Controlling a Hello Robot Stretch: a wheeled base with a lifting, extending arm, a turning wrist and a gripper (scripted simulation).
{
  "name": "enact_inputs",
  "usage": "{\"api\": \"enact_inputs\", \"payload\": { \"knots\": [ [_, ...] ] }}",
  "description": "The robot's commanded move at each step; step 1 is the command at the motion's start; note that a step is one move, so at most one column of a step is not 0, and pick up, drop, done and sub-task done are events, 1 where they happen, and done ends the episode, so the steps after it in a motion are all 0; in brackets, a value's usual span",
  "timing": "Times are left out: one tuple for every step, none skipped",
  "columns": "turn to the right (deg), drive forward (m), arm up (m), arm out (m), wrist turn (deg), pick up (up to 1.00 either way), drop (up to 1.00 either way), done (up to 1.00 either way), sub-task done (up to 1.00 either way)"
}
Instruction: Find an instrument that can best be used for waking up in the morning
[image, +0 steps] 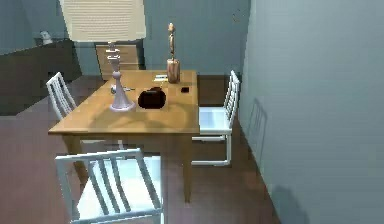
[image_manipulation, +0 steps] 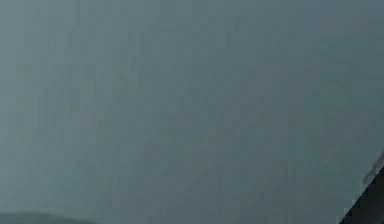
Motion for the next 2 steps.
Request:
{"api": "enact_inputs", "payload": {
  "knots": [
    [0.0,0.50,0.00,0.00,0.0,0.00,0.00,0.00,0.00],
    [-15.0,0.00,0.00,0.00,0.0,0.00,0.00,0.00,0.00]
  ]
}}
